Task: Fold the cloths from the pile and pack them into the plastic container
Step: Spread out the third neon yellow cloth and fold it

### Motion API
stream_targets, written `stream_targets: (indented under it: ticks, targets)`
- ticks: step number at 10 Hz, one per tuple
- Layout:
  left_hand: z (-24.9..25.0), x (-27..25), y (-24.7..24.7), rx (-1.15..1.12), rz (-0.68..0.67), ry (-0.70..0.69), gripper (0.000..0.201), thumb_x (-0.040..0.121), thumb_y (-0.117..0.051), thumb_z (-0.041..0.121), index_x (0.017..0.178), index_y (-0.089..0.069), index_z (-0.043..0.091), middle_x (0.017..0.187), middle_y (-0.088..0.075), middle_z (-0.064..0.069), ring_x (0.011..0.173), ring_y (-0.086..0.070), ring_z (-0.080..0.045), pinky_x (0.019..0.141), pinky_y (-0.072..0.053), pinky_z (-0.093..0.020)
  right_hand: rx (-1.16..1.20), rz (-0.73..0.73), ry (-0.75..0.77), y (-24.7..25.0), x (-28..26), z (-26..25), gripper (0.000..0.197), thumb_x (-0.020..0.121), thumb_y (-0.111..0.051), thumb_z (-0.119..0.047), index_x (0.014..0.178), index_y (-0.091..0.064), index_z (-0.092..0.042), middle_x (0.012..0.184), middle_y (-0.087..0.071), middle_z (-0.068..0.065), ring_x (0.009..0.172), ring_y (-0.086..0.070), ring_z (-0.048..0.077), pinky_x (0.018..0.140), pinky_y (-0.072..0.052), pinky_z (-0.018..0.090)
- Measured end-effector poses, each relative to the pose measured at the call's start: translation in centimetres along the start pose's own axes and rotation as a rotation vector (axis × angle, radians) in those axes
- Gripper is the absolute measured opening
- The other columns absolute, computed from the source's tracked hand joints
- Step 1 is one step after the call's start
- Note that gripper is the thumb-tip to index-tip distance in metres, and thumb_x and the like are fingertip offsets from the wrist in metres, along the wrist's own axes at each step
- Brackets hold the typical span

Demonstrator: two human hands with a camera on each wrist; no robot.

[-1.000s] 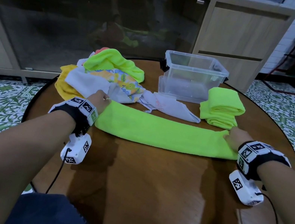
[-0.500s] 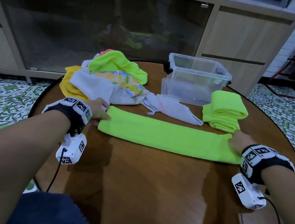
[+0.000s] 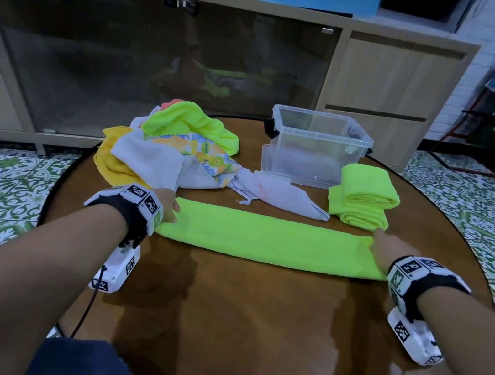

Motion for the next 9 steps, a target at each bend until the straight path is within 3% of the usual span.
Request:
stream_targets:
  ticks: [1,2,3,4,5,6,7,8,9]
  targets:
    - [-0.1,-0.3,0.1,0.072,0.06,0.044,0.042,0.094,-0.054,0.016,0.135,-0.047,0.007,0.134,-0.05,-0.009,0.094,-0.036,-0.013,0.064,-0.034,-0.014,-0.032,0.018,0.034,0.4,-0.2,-0.3,0.043,0.101,-0.014,-0.026,0.125,-0.044,-0.005,0.075,-0.046,0.005,0.062,-0.044,0.017,0.048,-0.027,0.029]
    - [0.6,-1.2,0.6,0.12,0.144,0.129,0.04,0.095,-0.05,0.015,0.133,-0.042,0.008,0.127,-0.047,-0.009,0.089,-0.052,-0.022,0.075,-0.041,-0.025,-0.132,0.07,0.062,0.9,-1.3,-0.5,0.038,0.101,-0.022,-0.028,0.131,-0.037,-0.007,0.103,-0.057,0.009,0.082,-0.055,0.023,0.061,-0.039,0.03]
    - [3.5,-2.2,1.8,0.189,0.247,0.133,0.038,0.095,-0.043,0.011,0.132,-0.034,0.007,0.131,-0.037,-0.014,0.107,-0.054,-0.029,0.083,-0.046,-0.034,-0.209,0.167,0.165,2.1,-2.2,-1.9,0.037,0.101,-0.028,-0.03,0.132,-0.035,-0.01,0.131,-0.045,0.012,0.115,-0.05,0.031,0.084,-0.043,0.04]
    - [8.0,-2.7,1.9,0.23,0.267,-0.013,0.045,0.096,-0.044,0.024,0.138,-0.031,0.013,0.138,-0.032,-0.012,0.121,-0.045,-0.032,0.092,-0.042,-0.042,-0.199,0.116,0.321,2.2,-2.1,-3.3,0.042,0.1,-0.033,-0.029,0.139,-0.034,-0.014,0.141,-0.039,0.009,0.124,-0.045,0.03,0.096,-0.043,0.042]
    - [13.4,-3.4,0.3,0.249,0.219,-0.198,0.053,0.099,-0.037,0.039,0.146,-0.024,0.019,0.149,-0.024,-0.009,0.133,-0.033,-0.03,0.103,-0.033,-0.043,-0.217,-0.007,0.455,1.3,-2.4,-3.4,0.051,0.097,-0.041,-0.036,0.145,-0.03,-0.023,0.15,-0.032,0.003,0.132,-0.039,0.025,0.104,-0.039,0.039]
    - [18.4,-4.6,-1.3,0.189,0.123,-0.343,0.058,0.1,-0.032,0.041,0.15,-0.014,0.019,0.157,-0.01,-0.008,0.143,-0.014,-0.029,0.113,-0.019,-0.045,-0.253,-0.144,0.52,-0.3,-3.1,-2.1,0.072,0.094,-0.044,-0.049,0.151,-0.01,-0.021,0.158,-0.008,0.001,0.144,-0.018,0.024,0.113,-0.026,0.038]
    - [22.1,-5.9,-2.4,0.163,0.033,-0.419,0.059,0.102,-0.026,0.04,0.152,-0.005,0.016,0.158,0.0,-0.01,0.146,-0.003,-0.027,0.115,-0.008,-0.04,-0.31,-0.245,0.507,-2.4,-3.6,-0.6,0.082,0.094,-0.032,-0.057,0.15,0.009,-0.014,0.158,0.014,0.003,0.146,0.004,0.023,0.117,-0.01,0.04]
    - [23.8,-5.6,-4.0,0.158,-0.065,-0.428,0.06,0.101,-0.019,0.045,0.151,0.003,0.019,0.158,0.008,-0.008,0.146,0.004,-0.029,0.115,-0.005,-0.043,-0.303,-0.216,0.49,-3.1,-3.8,-0.2,0.083,0.09,-0.017,-0.064,0.149,0.014,-0.015,0.156,0.02,0.002,0.146,0.01,0.022,0.117,-0.005,0.041]
    - [22.2,-3.8,-5.1,0.129,-0.071,-0.384,0.064,0.099,-0.018,0.051,0.151,0.006,0.022,0.158,0.013,-0.005,0.145,0.008,-0.028,0.115,-0.001,-0.048,-0.313,-0.231,0.485,-3.3,-4.2,-0.2,0.097,0.074,-0.003,-0.076,0.148,0.017,-0.017,0.155,0.023,0.0,0.145,0.013,0.02,0.117,-0.002,0.041]
Point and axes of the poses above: each hand's wrist, its own x-axis towards the middle knuckle, its own y-axis out of the back of the hand, z = x × y, the point moved 7 cm from there along x, towards the middle knuckle
